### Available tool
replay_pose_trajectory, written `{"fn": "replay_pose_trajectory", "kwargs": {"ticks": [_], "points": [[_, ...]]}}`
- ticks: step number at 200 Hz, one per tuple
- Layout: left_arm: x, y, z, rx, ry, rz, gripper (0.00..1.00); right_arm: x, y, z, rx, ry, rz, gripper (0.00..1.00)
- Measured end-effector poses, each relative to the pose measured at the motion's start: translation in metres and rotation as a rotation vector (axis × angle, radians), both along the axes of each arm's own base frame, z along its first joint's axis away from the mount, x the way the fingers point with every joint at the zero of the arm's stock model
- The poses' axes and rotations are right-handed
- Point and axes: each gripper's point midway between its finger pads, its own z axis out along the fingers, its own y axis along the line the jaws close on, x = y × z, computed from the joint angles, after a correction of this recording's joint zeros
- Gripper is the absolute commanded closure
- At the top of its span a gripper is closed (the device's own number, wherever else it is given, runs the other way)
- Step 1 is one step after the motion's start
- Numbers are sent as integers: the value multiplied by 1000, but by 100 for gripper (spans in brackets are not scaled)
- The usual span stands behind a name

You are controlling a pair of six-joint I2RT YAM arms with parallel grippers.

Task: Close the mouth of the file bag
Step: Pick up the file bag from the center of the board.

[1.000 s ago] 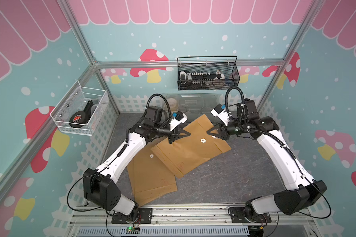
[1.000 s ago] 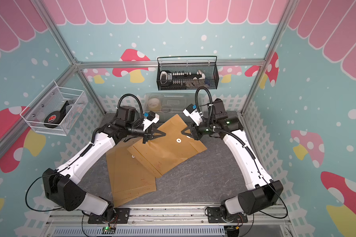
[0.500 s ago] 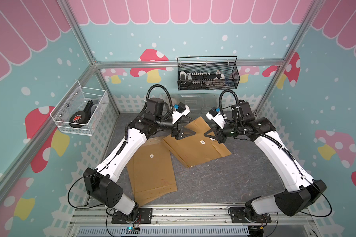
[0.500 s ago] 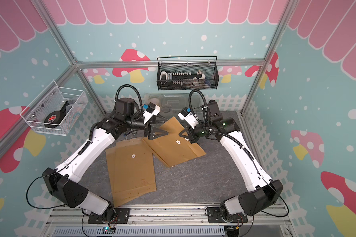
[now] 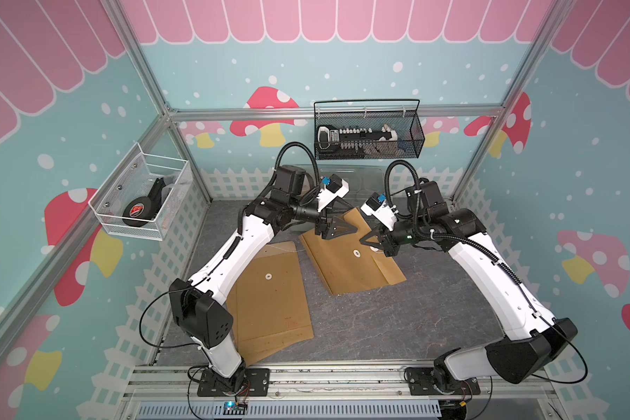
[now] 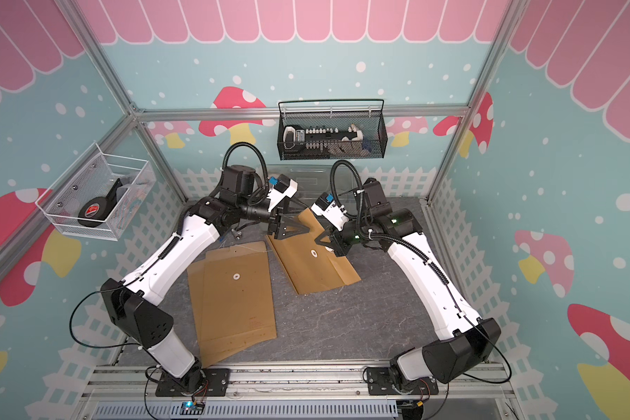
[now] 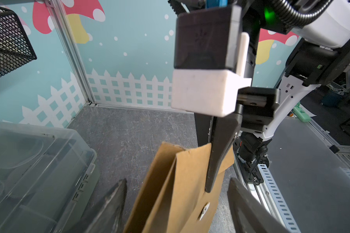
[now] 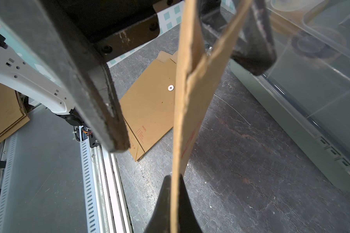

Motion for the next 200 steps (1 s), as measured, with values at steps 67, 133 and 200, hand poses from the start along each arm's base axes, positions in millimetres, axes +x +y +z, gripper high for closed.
{"fn": "replay_pose_trajectory", "kwargs": {"ticks": [67,133,200], "points": [[6,16,5,40,19,52,18,-5,-1,4,-12,-8,18,100],[-4,-2,-5,63,57,-34,38,-4,3,17,-5,-43,36,100],[-11,-4,-9,68,84,-72,58,1,3,17,-19,-48,30,100]]}}
